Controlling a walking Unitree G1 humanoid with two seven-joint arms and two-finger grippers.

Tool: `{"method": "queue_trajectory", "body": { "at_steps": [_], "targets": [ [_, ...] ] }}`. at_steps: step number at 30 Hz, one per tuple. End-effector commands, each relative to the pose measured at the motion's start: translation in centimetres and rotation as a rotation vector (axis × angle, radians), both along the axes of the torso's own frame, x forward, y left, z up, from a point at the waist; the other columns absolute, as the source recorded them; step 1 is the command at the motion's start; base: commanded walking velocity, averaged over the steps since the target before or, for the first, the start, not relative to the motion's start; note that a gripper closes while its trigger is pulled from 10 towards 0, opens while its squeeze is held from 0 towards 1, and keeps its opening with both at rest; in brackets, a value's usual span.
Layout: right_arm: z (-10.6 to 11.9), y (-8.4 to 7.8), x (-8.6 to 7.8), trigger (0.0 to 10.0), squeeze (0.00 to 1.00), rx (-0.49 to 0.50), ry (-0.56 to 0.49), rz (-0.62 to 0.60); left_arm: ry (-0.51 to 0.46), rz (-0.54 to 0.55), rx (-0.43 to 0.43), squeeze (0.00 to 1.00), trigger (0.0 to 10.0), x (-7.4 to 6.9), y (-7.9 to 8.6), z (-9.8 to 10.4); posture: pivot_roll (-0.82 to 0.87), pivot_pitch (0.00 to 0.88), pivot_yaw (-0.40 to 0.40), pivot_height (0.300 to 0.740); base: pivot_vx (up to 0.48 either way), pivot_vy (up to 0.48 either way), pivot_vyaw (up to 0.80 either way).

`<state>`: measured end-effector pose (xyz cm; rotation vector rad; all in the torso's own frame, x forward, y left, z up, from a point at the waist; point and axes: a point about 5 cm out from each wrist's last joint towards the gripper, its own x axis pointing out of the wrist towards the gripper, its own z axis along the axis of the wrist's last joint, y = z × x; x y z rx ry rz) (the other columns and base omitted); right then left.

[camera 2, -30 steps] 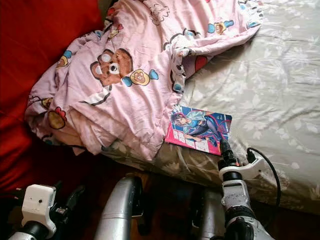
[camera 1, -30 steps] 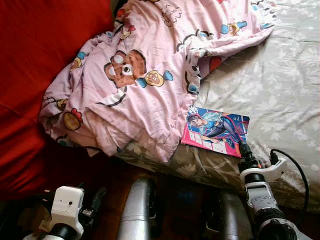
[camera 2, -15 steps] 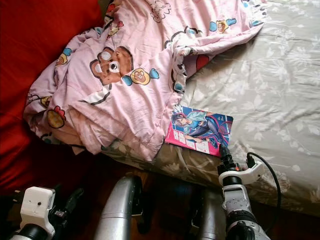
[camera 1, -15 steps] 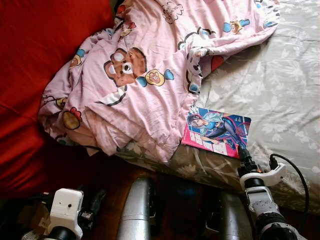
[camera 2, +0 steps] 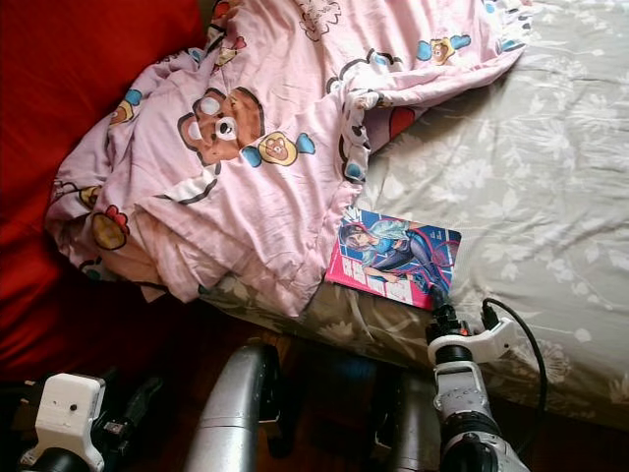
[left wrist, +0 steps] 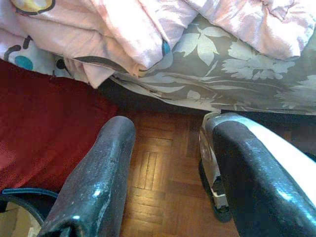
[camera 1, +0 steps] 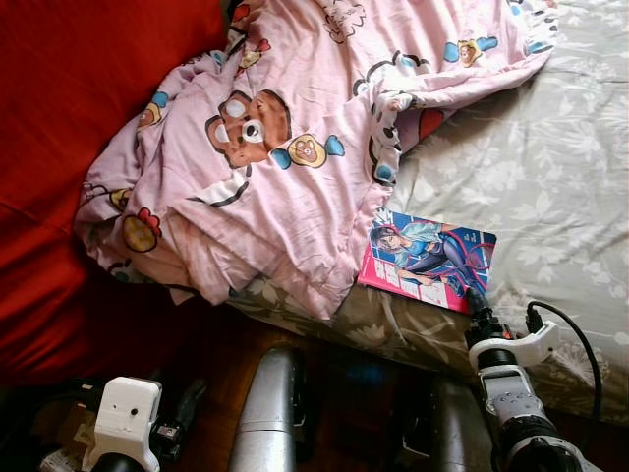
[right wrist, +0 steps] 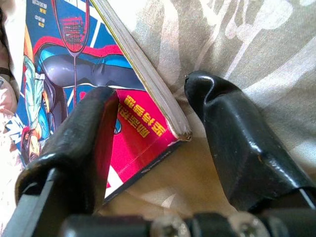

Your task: Clean up the room

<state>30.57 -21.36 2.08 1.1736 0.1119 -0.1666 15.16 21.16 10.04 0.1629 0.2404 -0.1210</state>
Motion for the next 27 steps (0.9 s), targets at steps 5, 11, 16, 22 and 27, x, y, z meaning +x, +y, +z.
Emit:
{"method": "queue_trajectory", "body": {
  "at_steps": [5, 11, 16, 22, 27],
  "targets": [
    [-2.9, 4.5, -1.9, 10.0, 0.0, 0.089, 0.123, 0.175, 0.029, 0.028, 0.026, 0.0, 10.0, -0.6, 0.8, -0.1, 0.29, 0.542, 0.205, 0.612, 0.0, 0.0, 0.0],
    [-2.7, 4.7, -1.8, 10.0, 0.0, 0.088, 0.102, 0.193, 0.029, 0.028, 0.025, 0.0, 10.0, -0.6, 0.8, -0.2, 0.29, 0.537, 0.204, 0.612, 0.0, 0.0, 0.0],
    [-2.8, 4.8, -1.9, 0.0, 0.0, 0.075, 0.095, 0.217, 0.028, 0.02, 0.028, 0.0, 10.0, -0.5, 0.6, -0.3, 0.28, 0.537, 0.201, 0.612, 0.0, 0.0, 0.0],
    [-2.7, 4.8, -1.8, 0.0, 0.0, 0.079, 0.078, 0.227, 0.029, 0.018, 0.027, 0.0, 10.0, -0.3, 0.5, -0.3, 0.27, 0.534, 0.197, 0.612, 0.0, 0.0, 0.0],
    [-2.6, 5.0, -1.8, 0.0, 0.0, 0.074, 0.076, 0.232, 0.027, 0.017, 0.026, 0.0, 10.0, 0.0, 0.4, -0.5, 0.27, 0.525, 0.194, 0.612, 0.0, 0.0, 0.0]
  ]
}}
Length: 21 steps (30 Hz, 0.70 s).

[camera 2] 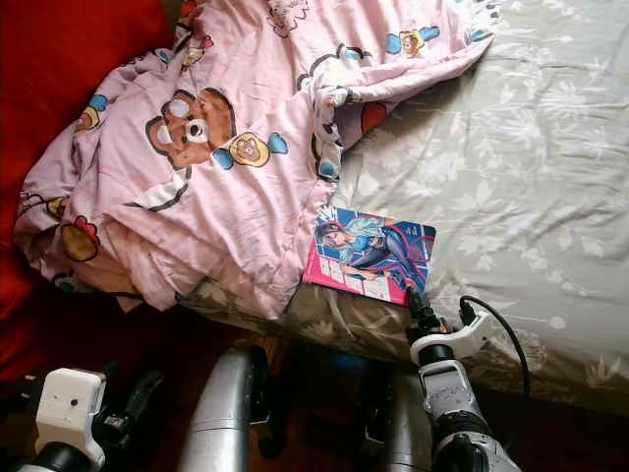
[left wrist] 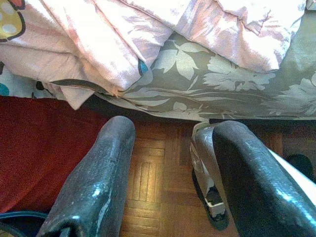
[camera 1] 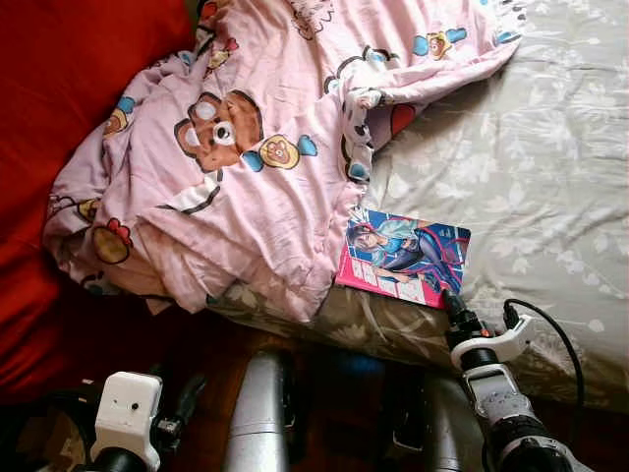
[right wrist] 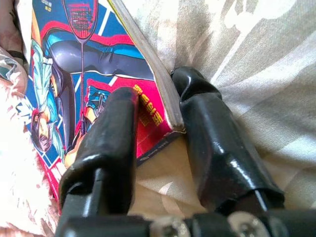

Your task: Clean up the room

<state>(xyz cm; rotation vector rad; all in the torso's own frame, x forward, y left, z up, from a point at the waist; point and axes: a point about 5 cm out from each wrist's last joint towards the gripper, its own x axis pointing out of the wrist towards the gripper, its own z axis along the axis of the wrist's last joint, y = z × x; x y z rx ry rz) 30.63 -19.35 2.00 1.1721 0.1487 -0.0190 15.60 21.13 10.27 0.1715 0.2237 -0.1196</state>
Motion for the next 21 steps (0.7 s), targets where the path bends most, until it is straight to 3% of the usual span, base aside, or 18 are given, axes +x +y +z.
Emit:
{"method": "queue_trajectory", "body": {
  "at_steps": [1, 5, 15, 21],
  "targets": [
    [-2.6, 3.0, -1.9, 0.0, 0.0, 0.055, 0.126, 0.101, 0.044, 0.019, 0.019, 0.0, 10.0, -0.4, 0.5, -0.8, 0.27, 0.523, 0.193, 0.612, 0.0, 0.0, 0.0],
    [-2.5, 3.0, -1.8, 0.0, 0.0, 0.037, 0.125, 0.101, 0.04, 0.019, 0.022, 0.0, 10.0, 0.0, 0.4, -1.0, 0.26, 0.517, 0.189, 0.612, 0.0, 0.0, 0.0],
    [-1.3, 2.5, -1.2, 0.0, 0.0, 0.017, -0.008, 0.066, 0.013, 0.023, 0.017, 0.0, 10.0, 2.2, 0.2, -1.8, 0.21, 0.446, 0.161, 0.612, 0.0, 0.0, 0.0],
    [-0.4, 1.9, -2.3, 0.0, 0.0, 0.027, -0.133, -0.017, -0.041, 0.027, 0.003, 0.0, 10.0, 4.9, 0.0, -2.2, 0.15, 0.35, 0.133, 0.612, 0.0, 0.0, 0.0]
  ]
}}
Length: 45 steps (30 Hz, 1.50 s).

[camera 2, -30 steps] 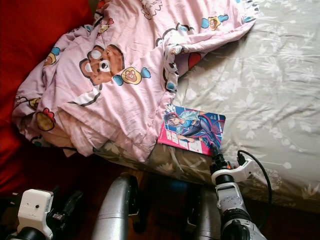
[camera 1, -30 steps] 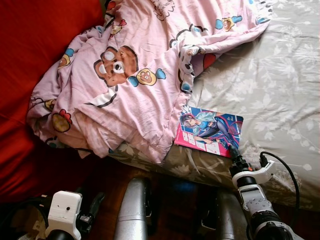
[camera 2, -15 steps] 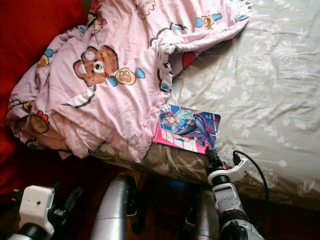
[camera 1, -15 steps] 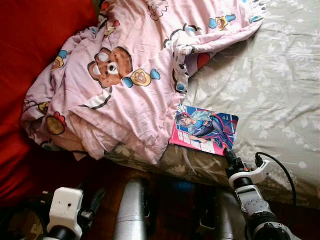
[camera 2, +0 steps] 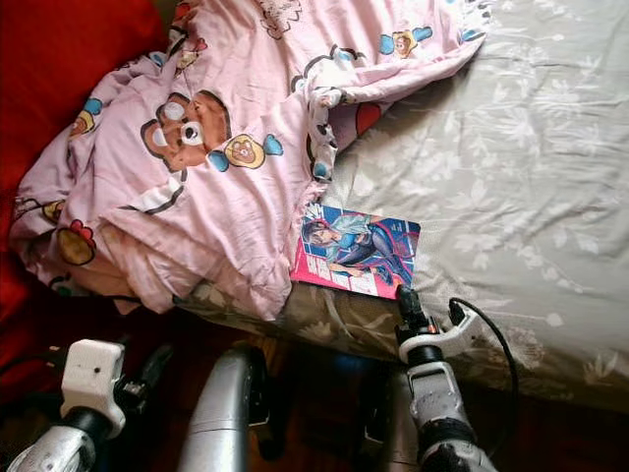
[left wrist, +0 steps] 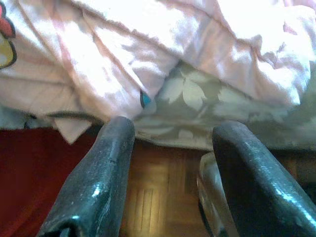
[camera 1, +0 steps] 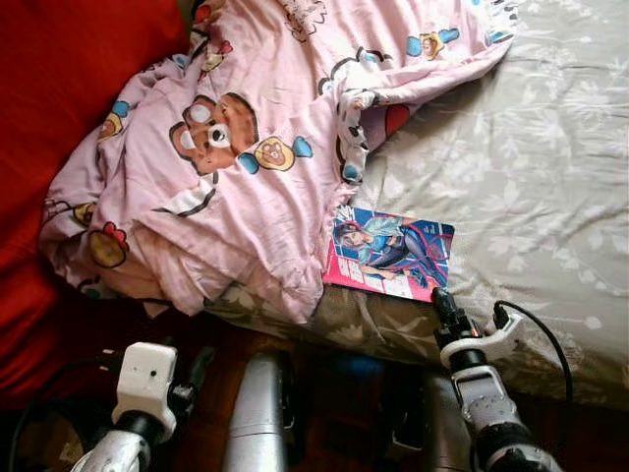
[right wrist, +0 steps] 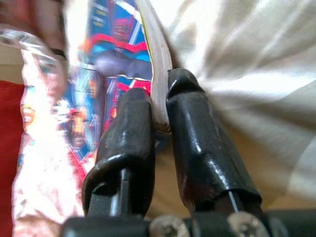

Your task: Clean up the room

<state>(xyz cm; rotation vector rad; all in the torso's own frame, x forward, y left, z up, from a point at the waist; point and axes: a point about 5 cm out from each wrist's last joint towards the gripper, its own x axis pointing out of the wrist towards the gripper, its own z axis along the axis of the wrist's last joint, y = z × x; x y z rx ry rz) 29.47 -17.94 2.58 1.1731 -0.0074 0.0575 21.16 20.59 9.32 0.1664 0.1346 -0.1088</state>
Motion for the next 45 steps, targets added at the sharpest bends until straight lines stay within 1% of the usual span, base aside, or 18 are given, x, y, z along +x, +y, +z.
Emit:
{"method": "queue_trajectory", "body": {
  "at_steps": [1, 4, 9, 11, 13, 16, 17, 18, 19, 23, 24, 25, 27, 29, 35, 37, 38, 45],
  "targets": [
    [-0.8, 0.6, -1.3, 0.0, 0.0, 0.026, 0.021, 0.003, 0.044, 0.022, 0.011, 0.0, 10.0, -0.3, 0.5, -1.3, 0.14, 0.344, 0.131, 0.612, 0.0, 0.0, 0.0],
    [-0.7, 0.6, -2.1, 0.0, 0.0, 0.017, 0.013, -0.031, 0.031, 0.016, 0.006, 0.0, 10.0, 0.9, 0.2, -1.7, 0.11, 0.297, 0.124, 0.612, 0.0, 0.0, 0.0],
    [-0.2, 0.1, -2.9, 0.0, 0.0, -0.047, 0.024, -0.102, 0.018, 0.01, -0.001, 0.0, 10.0, 2.0, -0.2, -2.0, 0.07, 0.251, 0.121, 0.612, 0.0, 0.0, 0.0],
    [0.3, -0.6, -3.2, 0.0, 0.0, -0.118, 0.041, -0.179, 0.008, 0.005, -0.007, 0.0, 10.0, 2.7, -0.5, -2.1, 0.05, 0.231, 0.12, 0.612, 0.0, 0.0, 0.0],
    [2.1, -1.5, -3.4, 0.0, 0.0, -0.256, 0.026, -0.233, -0.01, 0.001, -0.019, 0.0, 10.0, 3.7, -0.8, -2.2, 0.02, 0.19, 0.113, 0.612, 0.0, 0.0, 0.0],
    [4.9, -1.7, -3.0, 0.0, 0.0, -0.413, -0.033, -0.23, -0.03, 0.01, -0.047, 0.0, 10.0, 4.7, -1.2, -2.4, -0.01, 0.154, 0.096, 0.612, 0.0, 0.0, 0.0],
    [6.2, -1.6, -2.6, 0.6, 0.0, -0.465, -0.061, -0.218, -0.037, 0.017, -0.063, 0.0, 10.0, 5.1, -1.3, -2.4, -0.02, 0.141, 0.087, 0.612, 0.0, 0.0, 0.0],
    [6.2, -1.6, -2.6, 0.6, 0.0, -0.465, -0.061, -0.218, -0.037, 0.017, -0.063, 0.0, 10.0, 5.1, -1.3, -2.4, -0.02, 0.141, 0.087, 0.612, 0.0, 0.0, 0.0],
    [7.1, -1.2, -2.3, 10.0, 0.0, -0.543, -0.082, -0.196, -0.042, 0.034, -0.082, 0.0, 10.0, 5.4, -1.4, -2.5, -0.03, 0.127, 0.075, 0.612, 0.0, 0.0, 0.0],
    [8.0, -0.7, -1.8, 10.0, 0.0, -0.69, -0.094, -0.147, -0.035, 0.055, -0.106, 0.0, 10.0, 5.6, -1.8, -3.3, -0.04, 0.088, 0.044, 0.612, 0.0, 0.0, 0.0],
    [8.0, -0.7, -1.8, 10.0, 0.0, -0.69, -0.094, -0.147, -0.035, 0.055, -0.106, 0.0, 10.0, 5.6, -1.8, -3.3, -0.04, 0.088, 0.044, 0.612, 0.0, 0.0, 0.0],
    [8.3, -0.6, -1.7, 10.0, 0.0, -0.749, -0.091, -0.149, -0.018, 0.075, -0.123, 0.0, 10.0, 5.4, -1.9, -4.2, -0.04, 0.077, 0.037, 0.612, 0.0, 0.0, 0.0],
    [8.5, -0.8, -1.6, 10.0, 0.0, -0.781, -0.085, -0.164, 0.0, 0.095, -0.135, 0.0, 10.0, 5.3, -1.7, -4.9, -0.05, 0.06, 0.032, 0.617, 0.0, 0.0, 0.0],
    [8.6, -1.0, -1.5, 10.0, 0.0, -0.788, -0.076, -0.177, 0.023, 0.112, -0.146, 0.0, 10.0, 5.2, -1.5, -5.5, -0.05, 0.046, 0.026, 0.632, 0.0, 0.0, 0.0],
    [8.2, -0.1, -1.5, 10.0, 0.0, -0.824, -0.056, -0.136, 0.104, 0.183, -0.156, 0.0, 10.0, 4.3, 0.2, -7.8, -0.04, 0.044, 0.011, 0.672, 0.0, 0.0, 0.0],
    [8.2, -0.1, -1.4, 10.0, 0.0, -0.825, -0.054, -0.135, 0.114, 0.194, -0.159, 0.0, 10.0, 4.2, 0.4, -8.1, -0.04, 0.043, 0.009, 0.682, 0.0, 0.0, 0.0],
    [8.1, 0.2, -1.4, 10.0, 0.0, -0.825, -0.056, -0.126, 0.143, 0.217, -0.171, 0.0, 10.0, 3.7, 0.9, -8.8, -0.03, 0.048, 0.004, 0.692, 0.0, 0.0, 0.0],
    [8.3, 0.1, -1.1, 10.0, 0.0, -0.833, -0.054, -0.116, 0.212, 0.259, -0.191, 0.0, 10.0, 2.6, 1.0, -10.6, -0.04, 0.056, -0.021, 0.732, 0.0, 0.0, 0.0]
  ]
}}
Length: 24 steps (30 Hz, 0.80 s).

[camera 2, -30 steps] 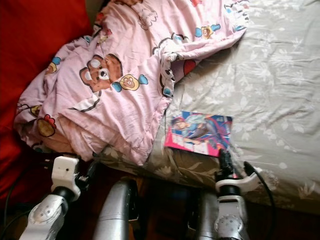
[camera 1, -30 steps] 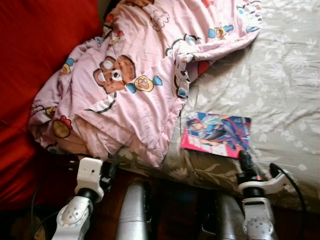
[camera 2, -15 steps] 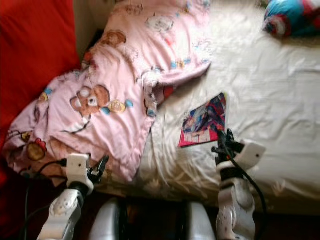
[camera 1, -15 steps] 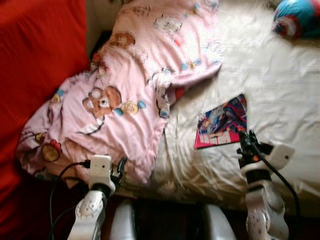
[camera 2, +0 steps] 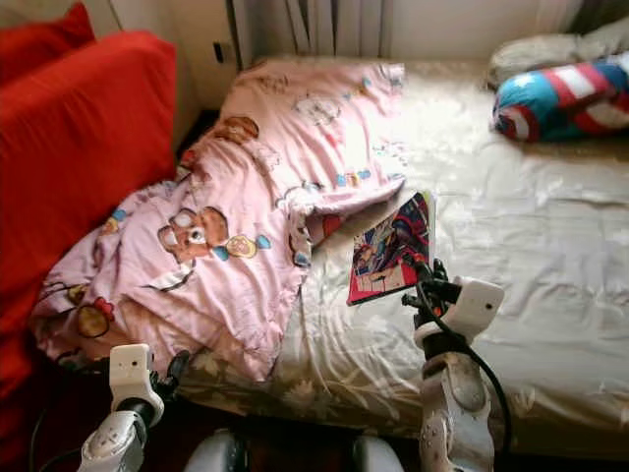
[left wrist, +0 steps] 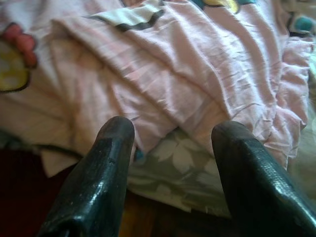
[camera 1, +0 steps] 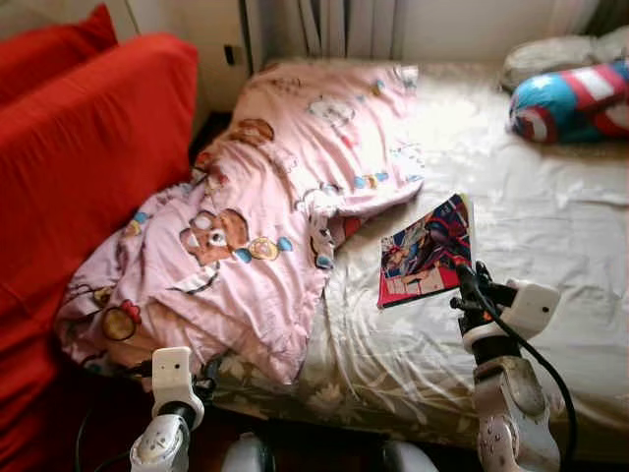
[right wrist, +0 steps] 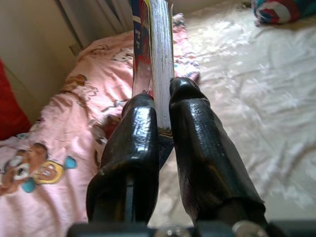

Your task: Clean up the room

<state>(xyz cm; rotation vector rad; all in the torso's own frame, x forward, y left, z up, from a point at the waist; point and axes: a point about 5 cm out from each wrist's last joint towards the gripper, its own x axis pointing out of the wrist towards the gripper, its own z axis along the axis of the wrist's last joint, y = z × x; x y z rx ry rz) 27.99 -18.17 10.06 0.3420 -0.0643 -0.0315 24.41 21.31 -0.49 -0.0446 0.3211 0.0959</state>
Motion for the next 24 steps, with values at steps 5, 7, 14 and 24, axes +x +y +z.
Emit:
{"method": "queue_trajectory", "body": {
  "at_steps": [5, 7, 14, 24],
  "targets": [
    [0.8, 0.1, 0.7, 10.0, 0.0, -0.025, -0.014, 0.014, 0.098, 0.026, -0.015, 0.0, 10.0, -1.7, 0.2, -2.2, -0.03, 0.063, -0.032, 0.74, 0.0, 0.0, 0.0],
    [0.7, 0.0, 1.0, 10.0, 0.0, -0.031, -0.006, 0.011, 0.145, 0.027, -0.01, 0.0, 10.0, -2.3, 0.4, -3.0, -0.03, 0.073, -0.033, 0.74, 0.0, 0.0, 0.0],
    [0.5, -0.3, 1.4, 10.0, 0.0, -0.043, 0.016, -0.011, 0.313, 0.065, 0.007, 0.0, 10.0, -4.8, 1.3, -5.3, -0.04, 0.075, -0.051, 0.74, 0.0, 0.0, 0.0],
    [0.2, -1.6, 1.5, 10.0, 0.0, -0.106, 0.042, -0.011, 0.411, 0.1, -0.047, 0.0, 10.0, -7.3, -0.8, -7.3, -0.03, 0.067, -0.083, 0.74, 0.0, 0.0, 0.0]
  ]
}}
